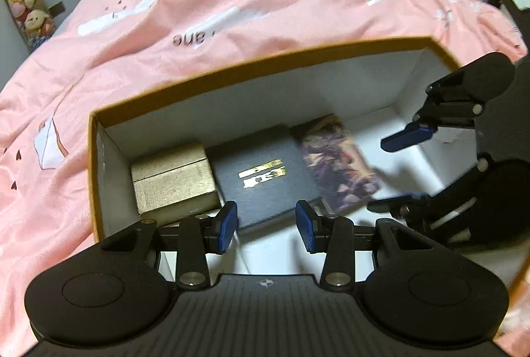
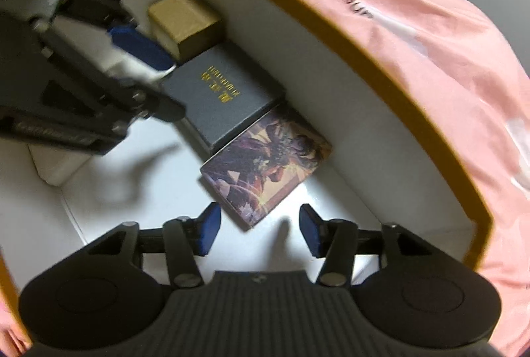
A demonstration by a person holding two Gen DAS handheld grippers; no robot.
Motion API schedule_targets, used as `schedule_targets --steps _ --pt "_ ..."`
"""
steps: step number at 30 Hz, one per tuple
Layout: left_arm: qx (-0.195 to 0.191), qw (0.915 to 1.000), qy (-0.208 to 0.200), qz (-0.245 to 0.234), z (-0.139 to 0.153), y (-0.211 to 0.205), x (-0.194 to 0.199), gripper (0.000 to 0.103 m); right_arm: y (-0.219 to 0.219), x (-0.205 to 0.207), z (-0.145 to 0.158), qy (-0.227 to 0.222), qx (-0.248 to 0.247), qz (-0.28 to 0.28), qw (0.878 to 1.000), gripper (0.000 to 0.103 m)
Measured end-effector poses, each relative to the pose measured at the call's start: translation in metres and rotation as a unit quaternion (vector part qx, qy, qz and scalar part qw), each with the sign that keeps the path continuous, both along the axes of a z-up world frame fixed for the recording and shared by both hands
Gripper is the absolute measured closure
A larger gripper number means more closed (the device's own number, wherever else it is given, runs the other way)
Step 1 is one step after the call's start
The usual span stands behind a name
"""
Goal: Organize objects
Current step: 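Withdraw both tools from the orange box toward the items on the bedspread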
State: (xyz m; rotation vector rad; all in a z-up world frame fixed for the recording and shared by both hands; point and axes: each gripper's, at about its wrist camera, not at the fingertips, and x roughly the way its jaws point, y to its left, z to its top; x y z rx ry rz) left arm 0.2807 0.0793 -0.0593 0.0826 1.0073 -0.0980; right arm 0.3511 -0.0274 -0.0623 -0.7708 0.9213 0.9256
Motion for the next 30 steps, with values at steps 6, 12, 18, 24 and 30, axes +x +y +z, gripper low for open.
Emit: schedule_targets --steps 6,12,18,24,30 --pt "-0.022 0.9986 -0.049 0.004 0.038 -0.005 -0.034 0.054 -0.033 -0.019 0.044 -0.031 0.084 -0.051 0.995 0.041" --pt "-0.056 0.9972 -0.050 -0.003 0.067 -0.008 -0.086 0.054 -0.058 -0.093 0.081 -0.052 0.156 -0.085 0.983 0.040" --pt "-0.092 0.9957 0.006 -0.002 0.051 -0.010 -0.145 0.054 -0.091 -0.156 0.085 -0.023 0.195 -0.104 0.975 0.040" --pt "-0.067 0.9962 0.051 -0.020 0.028 -0.027 -0.203 0.052 -0.100 -0.219 0.055 0.005 0.182 -0.112 0.977 0.028" --pt "-0.096 0.9893 0.109 -0.012 0.006 -0.033 -0.235 0.043 -0.110 -0.261 0.032 0.078 0.172 -0.109 0.976 0.028"
